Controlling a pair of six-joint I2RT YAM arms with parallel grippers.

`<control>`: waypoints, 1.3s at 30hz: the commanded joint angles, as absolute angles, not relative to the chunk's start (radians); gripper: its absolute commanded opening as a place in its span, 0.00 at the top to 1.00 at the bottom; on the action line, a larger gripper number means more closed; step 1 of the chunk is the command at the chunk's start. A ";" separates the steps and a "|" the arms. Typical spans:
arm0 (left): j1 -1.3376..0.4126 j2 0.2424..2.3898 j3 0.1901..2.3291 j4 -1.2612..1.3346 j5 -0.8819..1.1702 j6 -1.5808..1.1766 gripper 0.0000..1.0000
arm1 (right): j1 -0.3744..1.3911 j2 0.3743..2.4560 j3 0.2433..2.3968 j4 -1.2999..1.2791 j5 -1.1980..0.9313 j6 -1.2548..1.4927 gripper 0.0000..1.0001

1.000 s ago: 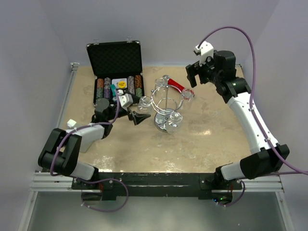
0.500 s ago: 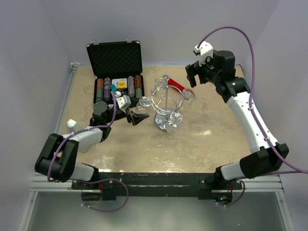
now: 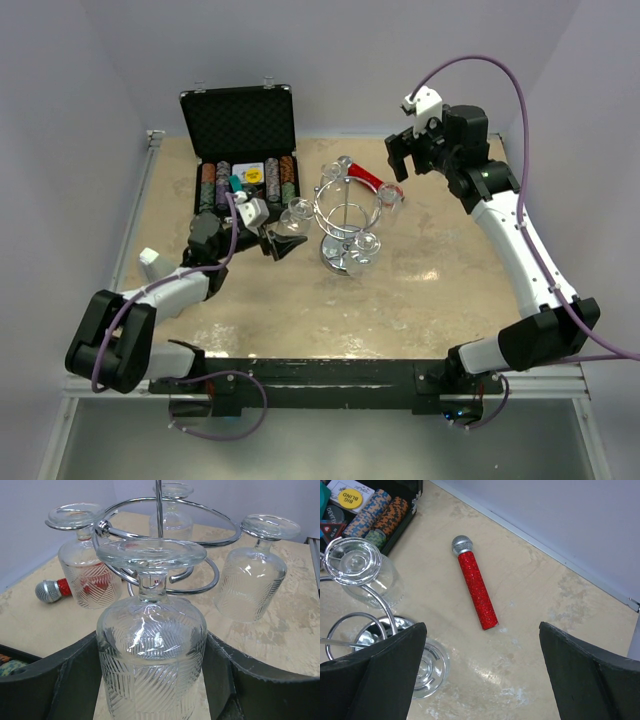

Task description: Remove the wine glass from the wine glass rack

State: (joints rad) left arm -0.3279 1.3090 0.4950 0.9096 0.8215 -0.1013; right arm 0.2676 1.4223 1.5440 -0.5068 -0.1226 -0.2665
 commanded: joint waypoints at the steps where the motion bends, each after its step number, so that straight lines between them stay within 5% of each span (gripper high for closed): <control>1: -0.327 1.305 0.499 1.063 0.778 -0.109 0.67 | 0.267 1.391 1.542 -0.486 -0.123 -0.271 0.02; 11: -0.308 1.226 0.410 1.103 0.727 -0.124 0.68 | 0.267 1.428 1.623 -0.531 -0.117 -0.311 0.02; 24: -0.291 0.951 0.489 0.504 0.565 -0.120 0.66 | 0.290 1.433 1.689 -0.468 -0.297 -0.382 0.02; 28: -0.291 0.919 0.596 0.246 0.598 -0.161 0.66 | 0.403 1.387 1.692 -0.428 -0.296 -0.550 0.03; 39: -0.287 1.003 0.897 -0.081 0.807 -0.169 0.69 | 0.848 1.378 1.608 -0.261 -0.181 -0.718 0.27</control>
